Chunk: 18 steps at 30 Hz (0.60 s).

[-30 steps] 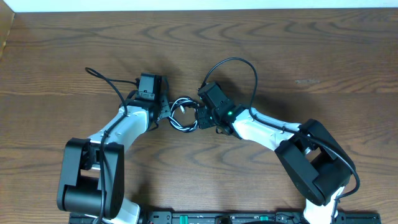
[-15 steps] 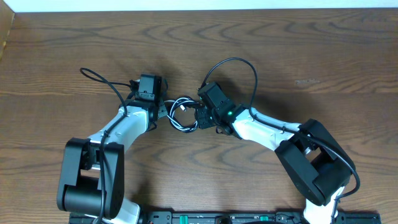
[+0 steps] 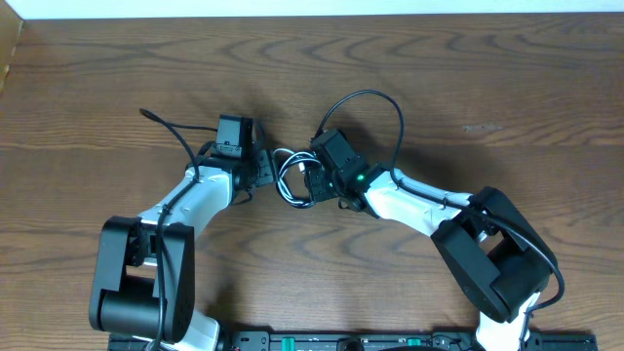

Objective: Untangle cables

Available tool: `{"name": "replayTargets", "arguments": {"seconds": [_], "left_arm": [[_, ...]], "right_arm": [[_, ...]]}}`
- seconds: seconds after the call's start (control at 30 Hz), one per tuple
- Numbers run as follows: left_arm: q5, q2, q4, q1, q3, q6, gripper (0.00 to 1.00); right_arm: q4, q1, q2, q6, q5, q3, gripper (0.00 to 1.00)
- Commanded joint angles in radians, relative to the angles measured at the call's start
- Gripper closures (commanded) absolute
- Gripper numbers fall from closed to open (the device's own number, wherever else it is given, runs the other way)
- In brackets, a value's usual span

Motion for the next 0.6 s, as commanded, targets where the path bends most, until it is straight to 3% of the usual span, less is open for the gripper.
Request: {"name": "replayTargets", "arguments": {"seconds": [0.0,0.57], "left_arm": [[0.118,0.008,0.004,0.001,-0.011,0.072,0.32],[-0.013,0.008,-0.006,0.003,-0.011,0.052,0.29]], "right_arm": [[-0.007,0.006,0.011,0.003,0.009,-0.005,0.48],[-0.007,0.007,0.011,0.003,0.009,-0.005,0.48]]}}
